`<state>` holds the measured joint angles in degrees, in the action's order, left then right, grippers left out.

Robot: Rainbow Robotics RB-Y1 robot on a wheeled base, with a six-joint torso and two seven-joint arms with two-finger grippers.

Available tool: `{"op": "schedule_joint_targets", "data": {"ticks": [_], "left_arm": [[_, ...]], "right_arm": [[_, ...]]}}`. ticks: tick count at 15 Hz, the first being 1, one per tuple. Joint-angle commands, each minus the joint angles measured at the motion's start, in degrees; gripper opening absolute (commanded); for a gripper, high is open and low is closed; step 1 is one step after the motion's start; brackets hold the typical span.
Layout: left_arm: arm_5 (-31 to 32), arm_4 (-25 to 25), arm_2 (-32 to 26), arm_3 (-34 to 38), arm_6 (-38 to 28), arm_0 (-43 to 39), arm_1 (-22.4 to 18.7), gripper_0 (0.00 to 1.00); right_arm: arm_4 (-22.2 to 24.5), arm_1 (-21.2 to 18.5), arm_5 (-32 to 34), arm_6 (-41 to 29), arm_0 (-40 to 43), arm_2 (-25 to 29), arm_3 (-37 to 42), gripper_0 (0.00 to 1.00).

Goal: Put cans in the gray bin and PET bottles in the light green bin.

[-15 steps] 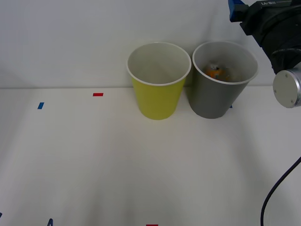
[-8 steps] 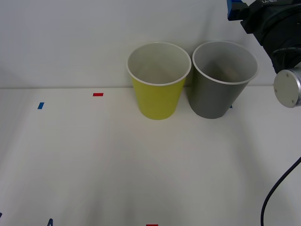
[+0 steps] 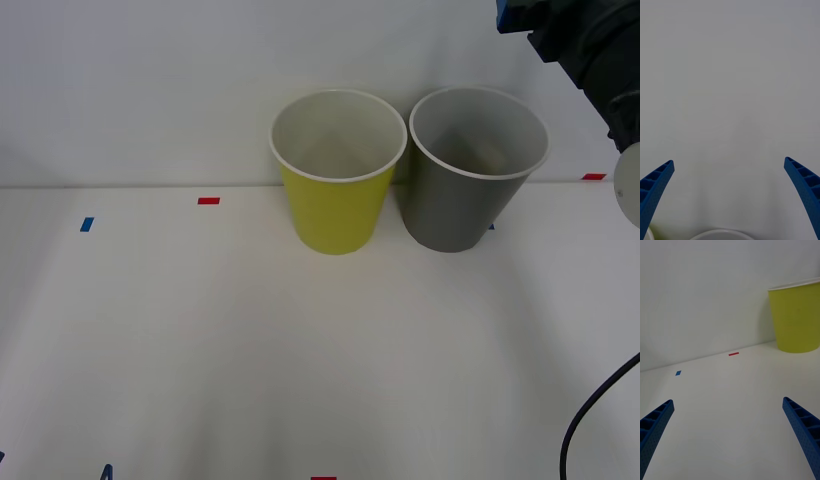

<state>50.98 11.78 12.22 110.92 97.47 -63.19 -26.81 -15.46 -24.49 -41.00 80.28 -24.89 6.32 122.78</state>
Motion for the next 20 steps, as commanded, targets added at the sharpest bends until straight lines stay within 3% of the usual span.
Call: {"op": "schedule_joint_targets", "data": {"ticks": [1,5,7,12,16,20], "left_arm": [[0.00,0.00,0.00,0.00,0.00,0.00,0.00,1.00],[0.00,0.00,0.00,0.00,0.00,0.00,0.00,1.00],[0.00,0.00,0.00,0.00,0.00,0.00,0.00,1.00],[0.00,0.00,0.00,0.00,0.00,0.00,0.00,1.00],[0.00,0.00,0.00,0.00,0.00,0.00,0.00,1.00],[0.00,0.00,0.00,0.00,0.00,0.00,0.00,1.00]], "right_arm": [[-0.80,-0.03,-1.01,-0.92,8.98,1.15,9.67,1.00],[-7.30,-0.03,-0.13,-1.62,23.48,4.84,22.77,1.00],[-10.38,-0.03,4.09,-1.36,30.87,6.34,25.58,1.00],[-10.56,-0.03,19.38,-1.44,45.63,5.46,25.58,1.00],[-8.09,-0.03,29.40,-1.71,56.88,3.00,25.41,1.00],[-7.22,0.76,32.03,-1.00,61.89,1.15,25.41,1.00]]}}
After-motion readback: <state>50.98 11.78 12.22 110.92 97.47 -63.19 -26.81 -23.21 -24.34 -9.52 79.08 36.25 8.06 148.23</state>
